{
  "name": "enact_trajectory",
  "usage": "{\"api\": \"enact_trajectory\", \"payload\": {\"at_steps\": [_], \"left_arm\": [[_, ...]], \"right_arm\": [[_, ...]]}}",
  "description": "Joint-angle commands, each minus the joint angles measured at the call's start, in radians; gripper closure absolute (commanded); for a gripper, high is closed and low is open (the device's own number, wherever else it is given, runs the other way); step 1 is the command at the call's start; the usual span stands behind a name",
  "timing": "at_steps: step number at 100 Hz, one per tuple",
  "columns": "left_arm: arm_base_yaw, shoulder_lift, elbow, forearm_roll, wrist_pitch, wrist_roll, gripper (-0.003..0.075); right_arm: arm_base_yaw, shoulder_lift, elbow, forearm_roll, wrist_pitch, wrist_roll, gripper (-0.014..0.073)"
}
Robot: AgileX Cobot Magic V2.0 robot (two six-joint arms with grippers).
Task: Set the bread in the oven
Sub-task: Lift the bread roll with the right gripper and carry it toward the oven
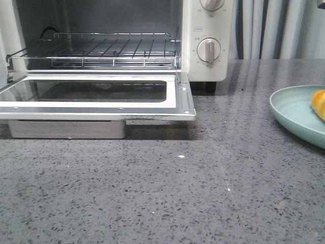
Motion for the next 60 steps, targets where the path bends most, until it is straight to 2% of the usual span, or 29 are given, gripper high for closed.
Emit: {"api": "enact_trajectory", "payload": {"at_steps": [1,21,41,60], "left_arm": [[0.001,0.014,-0.031,-0.020,-0.050,-0.005,0.0740],[0.001,0.014,-0.031,-0.020,-0.044,-0.005,0.0740],[0.001,0.014,-0.031,-0.020,-0.044,-0.005,0.0740],[0.001,0.014,-0.031,-0.020,-0.044,-0.005,0.0740]], "right_arm": [[0.002,-0.026,-0.031,0.025,0.051,-0.004,0.0666],[0.006,-0.071,-0.041,0.027,0.047,-0.004,0.0666],[0.010,-0.117,-0.171,0.032,0.108,-0.018,0.0666],[0.087,-0.160,-0.282,0.076,0.108,-0.018,0.0666]]}}
